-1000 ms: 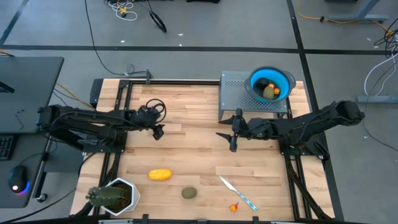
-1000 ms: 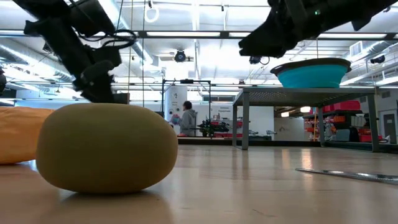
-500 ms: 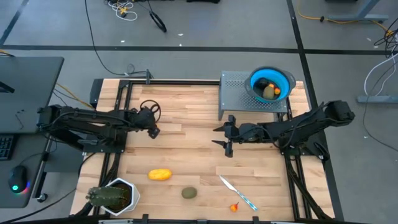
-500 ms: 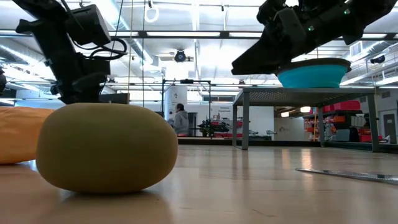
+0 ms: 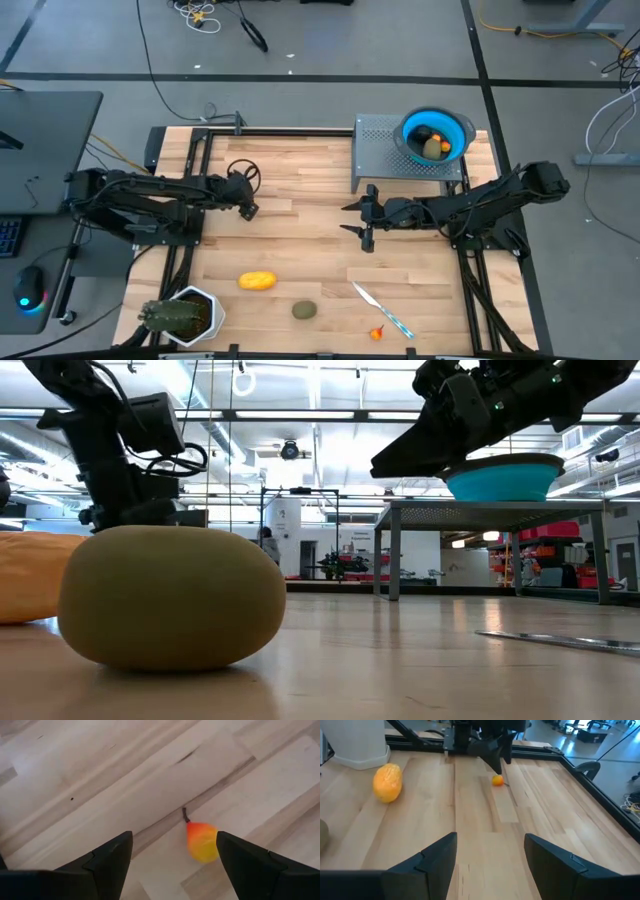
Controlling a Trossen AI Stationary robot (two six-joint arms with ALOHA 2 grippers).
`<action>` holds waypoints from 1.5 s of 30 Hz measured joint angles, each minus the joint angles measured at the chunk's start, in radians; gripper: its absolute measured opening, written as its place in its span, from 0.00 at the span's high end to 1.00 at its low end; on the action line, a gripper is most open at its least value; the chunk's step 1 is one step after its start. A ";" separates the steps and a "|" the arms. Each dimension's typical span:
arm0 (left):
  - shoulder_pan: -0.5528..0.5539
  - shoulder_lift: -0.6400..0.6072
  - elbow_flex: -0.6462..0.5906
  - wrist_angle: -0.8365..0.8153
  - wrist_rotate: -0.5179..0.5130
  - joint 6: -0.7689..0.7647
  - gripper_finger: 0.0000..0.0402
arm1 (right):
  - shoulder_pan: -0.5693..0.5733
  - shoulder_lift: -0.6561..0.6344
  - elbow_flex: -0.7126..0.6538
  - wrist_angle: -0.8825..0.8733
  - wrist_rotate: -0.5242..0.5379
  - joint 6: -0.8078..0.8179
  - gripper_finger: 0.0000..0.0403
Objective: Pick & Place Fruit
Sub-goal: Put the yellow peach into the blue strainer bowl on the shelf
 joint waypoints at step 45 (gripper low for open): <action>0.003 0.202 0.000 0.113 0.031 -0.019 0.47 | -0.099 0.000 0.000 0.002 0.026 -0.115 0.40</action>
